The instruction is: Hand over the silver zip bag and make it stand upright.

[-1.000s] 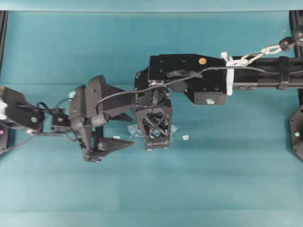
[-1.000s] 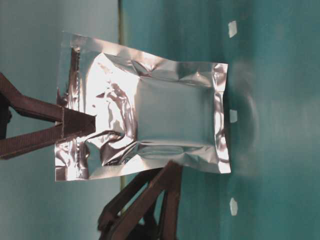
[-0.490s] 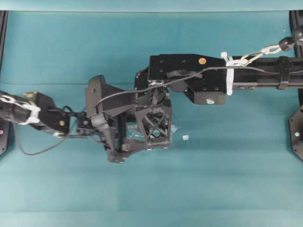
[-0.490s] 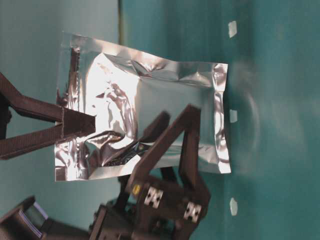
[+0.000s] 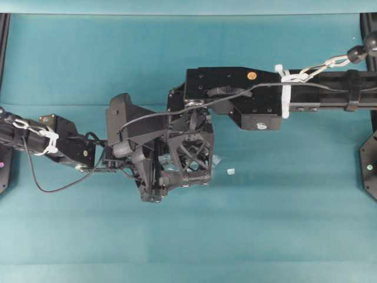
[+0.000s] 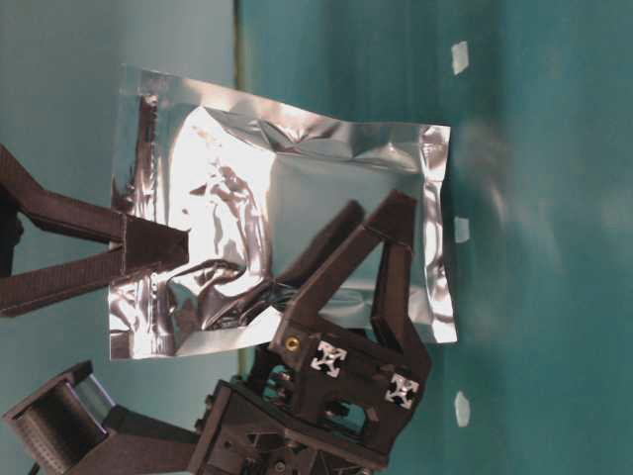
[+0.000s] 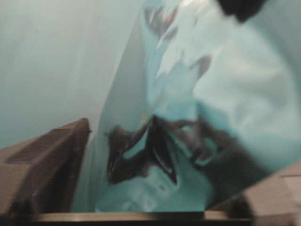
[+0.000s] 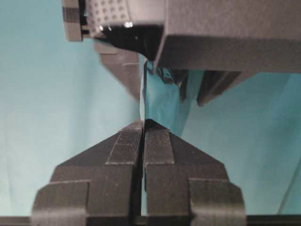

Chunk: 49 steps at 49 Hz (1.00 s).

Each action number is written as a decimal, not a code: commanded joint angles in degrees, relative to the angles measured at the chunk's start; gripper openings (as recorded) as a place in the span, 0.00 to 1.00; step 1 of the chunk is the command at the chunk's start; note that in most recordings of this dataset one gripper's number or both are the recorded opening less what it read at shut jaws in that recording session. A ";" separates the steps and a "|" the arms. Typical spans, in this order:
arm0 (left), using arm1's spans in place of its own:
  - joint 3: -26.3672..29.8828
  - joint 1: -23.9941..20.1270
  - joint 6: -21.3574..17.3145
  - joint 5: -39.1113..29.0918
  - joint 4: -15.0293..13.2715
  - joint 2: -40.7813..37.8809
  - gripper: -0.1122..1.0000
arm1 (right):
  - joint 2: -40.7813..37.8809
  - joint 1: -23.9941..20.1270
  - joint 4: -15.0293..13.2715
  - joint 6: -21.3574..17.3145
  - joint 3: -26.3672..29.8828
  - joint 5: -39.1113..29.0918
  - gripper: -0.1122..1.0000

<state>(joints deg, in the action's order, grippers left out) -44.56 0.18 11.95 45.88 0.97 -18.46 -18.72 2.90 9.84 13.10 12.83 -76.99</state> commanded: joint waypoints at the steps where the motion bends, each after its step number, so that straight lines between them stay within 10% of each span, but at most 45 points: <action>1: 0.35 0.09 0.00 -0.79 0.09 0.35 0.74 | 0.79 -0.09 0.00 0.44 0.53 0.26 0.09; 14: 0.09 0.09 -1.14 -4.04 0.09 0.35 0.33 | 0.79 -0.09 0.00 0.00 0.26 0.62 0.09; 39: 0.09 0.18 -2.72 -5.10 0.09 0.26 0.32 | 0.97 -0.09 0.00 -1.23 -0.35 0.35 0.17; 49: 0.09 0.09 -2.90 -5.10 0.09 0.26 0.32 | 1.49 -0.09 0.00 -3.43 -0.35 -0.97 0.46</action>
<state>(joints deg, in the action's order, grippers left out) -44.65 0.18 8.96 40.87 0.88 -18.37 -18.72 3.08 9.67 10.63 12.13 -77.43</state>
